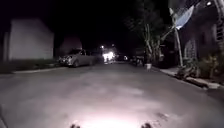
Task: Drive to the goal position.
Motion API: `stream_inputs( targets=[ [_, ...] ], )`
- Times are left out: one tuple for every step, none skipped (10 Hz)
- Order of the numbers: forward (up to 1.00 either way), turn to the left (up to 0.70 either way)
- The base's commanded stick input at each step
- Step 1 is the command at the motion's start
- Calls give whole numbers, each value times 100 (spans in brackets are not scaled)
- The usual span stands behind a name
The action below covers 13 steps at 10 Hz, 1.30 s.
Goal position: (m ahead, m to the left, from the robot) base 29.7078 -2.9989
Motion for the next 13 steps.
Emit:
stream_inputs(
  targets=[
    [70,0],
    [70,0],
    [70,0],
    [70,0],
    [70,0],
    [70,0],
    [70,0],
    [70,0],
    [70,0],
    [70,0],
    [70,0],
    [70,0],
    [70,0]
  ],
)
